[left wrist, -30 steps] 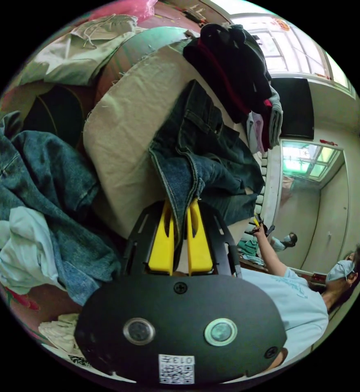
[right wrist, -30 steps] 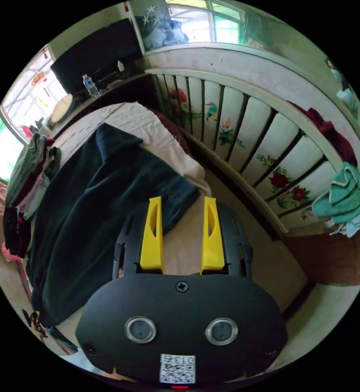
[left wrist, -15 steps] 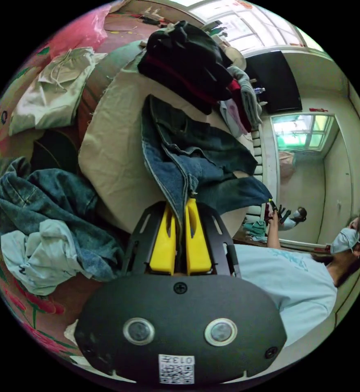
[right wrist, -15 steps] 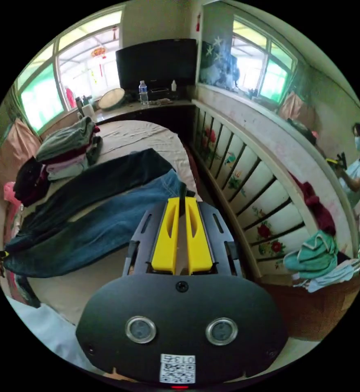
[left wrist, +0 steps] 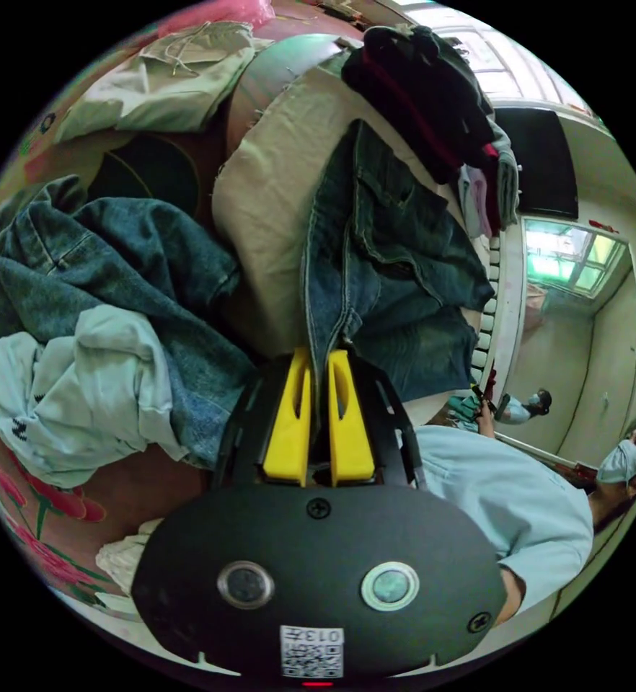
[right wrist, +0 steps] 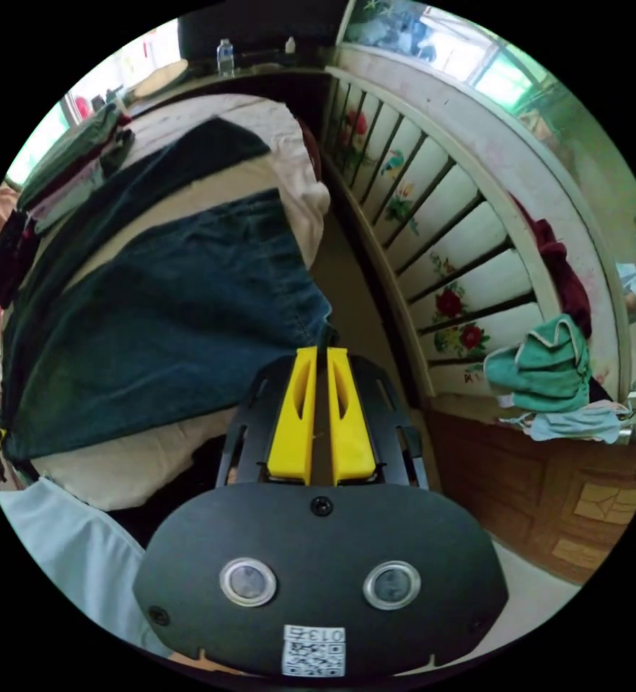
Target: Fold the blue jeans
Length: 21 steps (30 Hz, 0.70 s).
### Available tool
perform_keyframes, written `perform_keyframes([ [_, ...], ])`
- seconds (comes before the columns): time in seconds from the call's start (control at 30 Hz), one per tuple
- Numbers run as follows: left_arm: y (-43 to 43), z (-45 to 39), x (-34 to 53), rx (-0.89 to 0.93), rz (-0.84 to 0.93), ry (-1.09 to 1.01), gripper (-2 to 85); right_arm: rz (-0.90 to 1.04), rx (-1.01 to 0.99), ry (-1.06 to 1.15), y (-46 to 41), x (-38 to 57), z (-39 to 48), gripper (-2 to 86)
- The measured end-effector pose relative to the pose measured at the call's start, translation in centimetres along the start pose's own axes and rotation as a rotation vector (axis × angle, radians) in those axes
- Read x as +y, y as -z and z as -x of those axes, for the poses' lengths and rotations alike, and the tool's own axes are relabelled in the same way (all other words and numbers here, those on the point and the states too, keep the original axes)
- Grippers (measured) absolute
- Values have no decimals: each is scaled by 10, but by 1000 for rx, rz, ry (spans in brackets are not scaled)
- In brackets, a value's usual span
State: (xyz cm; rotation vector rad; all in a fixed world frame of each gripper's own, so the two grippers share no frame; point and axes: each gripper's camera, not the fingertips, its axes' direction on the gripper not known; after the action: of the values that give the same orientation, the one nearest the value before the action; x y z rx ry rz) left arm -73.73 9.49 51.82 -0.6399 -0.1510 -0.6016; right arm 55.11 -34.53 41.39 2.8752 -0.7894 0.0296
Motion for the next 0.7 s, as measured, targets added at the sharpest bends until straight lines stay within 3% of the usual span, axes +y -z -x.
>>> perform_keyframes([
  [0.1, 4, 2, 7, 52, -18, -5, 89, 71, -11, -17, -15, -5, -3, 50],
  [0.2, 26, -1, 20, 168, -96, -38, 127, -66, 8, -83, 11, -11, -10, 89],
  [0.37, 97, -37, 22, 18, -468, -128, 144, -314, 37, -178, 62, -47, -14, 112],
  [0.57, 58, -126, -94, -245, -364, -249, 166, -376, -23, 20, 58, -161, 58, 99],
  [0.7, 23, -158, -153, -298, -255, -294, 162, -405, -11, 125, 52, -243, 102, 101],
])
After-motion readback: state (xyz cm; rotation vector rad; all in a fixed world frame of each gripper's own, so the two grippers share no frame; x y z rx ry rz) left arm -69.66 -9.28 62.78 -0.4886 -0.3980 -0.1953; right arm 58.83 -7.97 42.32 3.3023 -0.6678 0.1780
